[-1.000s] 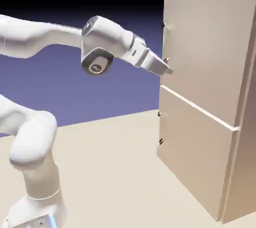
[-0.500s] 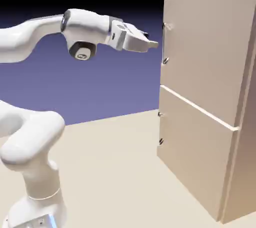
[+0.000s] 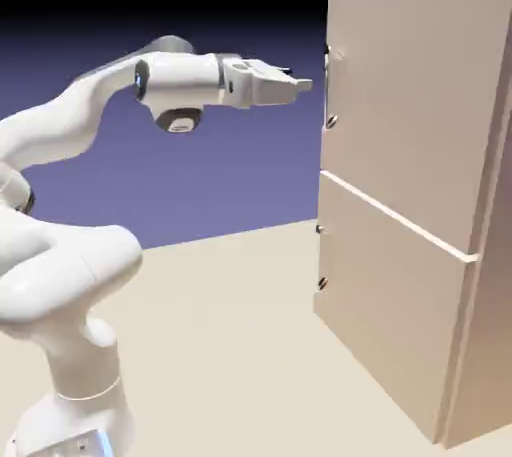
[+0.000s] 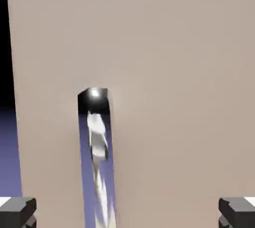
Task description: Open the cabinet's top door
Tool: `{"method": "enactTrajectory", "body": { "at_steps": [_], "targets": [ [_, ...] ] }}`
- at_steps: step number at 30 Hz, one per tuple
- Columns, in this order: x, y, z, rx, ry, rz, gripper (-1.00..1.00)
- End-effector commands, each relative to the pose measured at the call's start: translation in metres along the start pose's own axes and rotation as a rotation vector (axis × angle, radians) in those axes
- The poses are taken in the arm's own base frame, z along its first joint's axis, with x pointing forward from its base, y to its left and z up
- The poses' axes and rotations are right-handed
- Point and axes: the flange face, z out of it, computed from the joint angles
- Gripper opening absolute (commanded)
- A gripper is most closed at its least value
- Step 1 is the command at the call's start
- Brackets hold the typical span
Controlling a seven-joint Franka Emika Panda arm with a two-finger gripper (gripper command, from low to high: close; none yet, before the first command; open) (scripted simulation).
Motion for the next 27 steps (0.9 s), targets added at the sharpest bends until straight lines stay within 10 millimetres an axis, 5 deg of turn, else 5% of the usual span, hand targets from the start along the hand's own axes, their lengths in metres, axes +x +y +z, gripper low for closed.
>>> {"method": "enactTrajectory", "body": {
  "at_steps": [1,4,9,10,11,21,27],
  "targets": [
    [-0.007,0.003,0.006,0.008,0.003,-0.011,0.0],
    [-0.014,0.006,0.013,0.017,0.006,-0.024,0.0],
    [-0.013,0.005,0.063,0.017,0.006,-0.024,0.0],
    [-0.013,0.005,0.063,0.017,0.006,-0.024,-1.0],
    [-0.013,0.005,0.063,0.017,0.006,-0.024,-1.0],
    [0.027,0.046,-0.038,0.215,-0.198,-0.026,-1.0],
    [0.055,0.074,-0.082,0.317,-0.302,-0.027,-1.0]
  ]
}}
